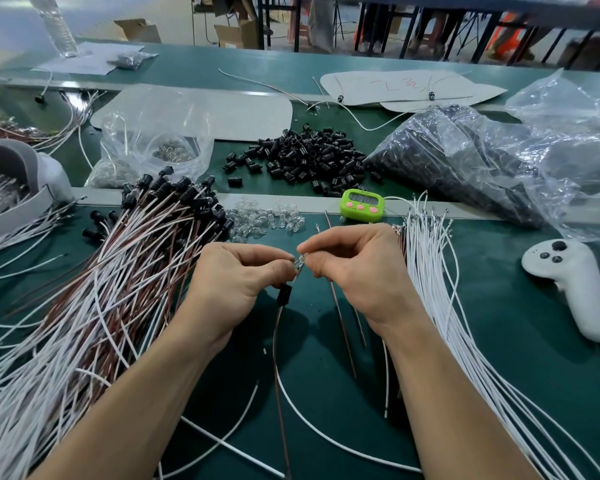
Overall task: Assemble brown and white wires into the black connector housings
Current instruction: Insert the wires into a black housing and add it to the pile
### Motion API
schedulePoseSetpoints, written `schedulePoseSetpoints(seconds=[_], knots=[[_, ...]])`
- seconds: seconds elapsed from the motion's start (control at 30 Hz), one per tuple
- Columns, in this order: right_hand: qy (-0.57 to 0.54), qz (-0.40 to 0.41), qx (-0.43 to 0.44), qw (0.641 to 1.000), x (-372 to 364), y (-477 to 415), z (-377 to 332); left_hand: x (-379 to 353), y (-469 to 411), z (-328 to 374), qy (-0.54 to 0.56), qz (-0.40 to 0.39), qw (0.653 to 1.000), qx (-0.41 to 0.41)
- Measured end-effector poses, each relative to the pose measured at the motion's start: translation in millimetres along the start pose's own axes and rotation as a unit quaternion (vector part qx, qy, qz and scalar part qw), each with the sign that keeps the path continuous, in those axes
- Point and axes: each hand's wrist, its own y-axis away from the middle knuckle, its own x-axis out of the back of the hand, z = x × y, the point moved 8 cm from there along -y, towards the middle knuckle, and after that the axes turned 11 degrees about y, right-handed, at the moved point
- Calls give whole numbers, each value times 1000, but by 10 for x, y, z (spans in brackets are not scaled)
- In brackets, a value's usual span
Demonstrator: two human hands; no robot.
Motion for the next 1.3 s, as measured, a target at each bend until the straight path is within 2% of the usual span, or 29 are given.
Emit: schedulePoseSetpoints(seconds=[0.27, 0.5, 0.73, 1.0, 1.3], knots=[[57, 4, 5, 998, 29, 8, 2, -19, 15, 26, -5, -14, 1000, -11], [94, 15, 16, 995, 26, 31, -15, 19, 24, 53, -79, 6, 995, -52], [63, 15, 10, 998, 2, 34, 5, 17, 73, 98, -96, 5, 992, -86], [24, -10, 7, 1000, -52, 6, 34, -29, 61, 25, -39, -15, 999, -11], [-28, -26, -12, 999, -57, -5, 52, -58, 62, -14, 14, -24, 1000, -1]])
